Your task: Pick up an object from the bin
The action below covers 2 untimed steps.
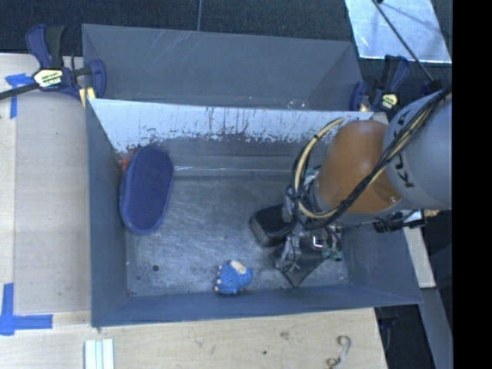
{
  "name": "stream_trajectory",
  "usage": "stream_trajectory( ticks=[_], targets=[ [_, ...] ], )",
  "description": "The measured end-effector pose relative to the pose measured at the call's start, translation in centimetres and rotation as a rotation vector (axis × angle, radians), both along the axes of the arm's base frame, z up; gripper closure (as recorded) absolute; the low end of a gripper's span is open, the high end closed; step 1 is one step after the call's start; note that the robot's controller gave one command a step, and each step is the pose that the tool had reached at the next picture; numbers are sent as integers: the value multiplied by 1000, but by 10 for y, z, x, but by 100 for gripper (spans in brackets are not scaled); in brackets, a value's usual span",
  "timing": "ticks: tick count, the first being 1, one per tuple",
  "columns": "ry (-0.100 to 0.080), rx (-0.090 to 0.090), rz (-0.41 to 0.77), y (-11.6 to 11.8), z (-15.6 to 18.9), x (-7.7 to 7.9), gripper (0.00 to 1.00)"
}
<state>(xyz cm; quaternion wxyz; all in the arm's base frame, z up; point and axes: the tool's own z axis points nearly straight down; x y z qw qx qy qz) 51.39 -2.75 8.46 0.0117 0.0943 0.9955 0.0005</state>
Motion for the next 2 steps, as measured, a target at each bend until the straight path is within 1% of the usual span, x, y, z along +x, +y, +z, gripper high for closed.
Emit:
stream_trajectory(
  ticks=[1,2],
  targets=[
    [-1,3,0,0,3,1,100],
    [17,0,4,-8,49,13,100]
  ],
)
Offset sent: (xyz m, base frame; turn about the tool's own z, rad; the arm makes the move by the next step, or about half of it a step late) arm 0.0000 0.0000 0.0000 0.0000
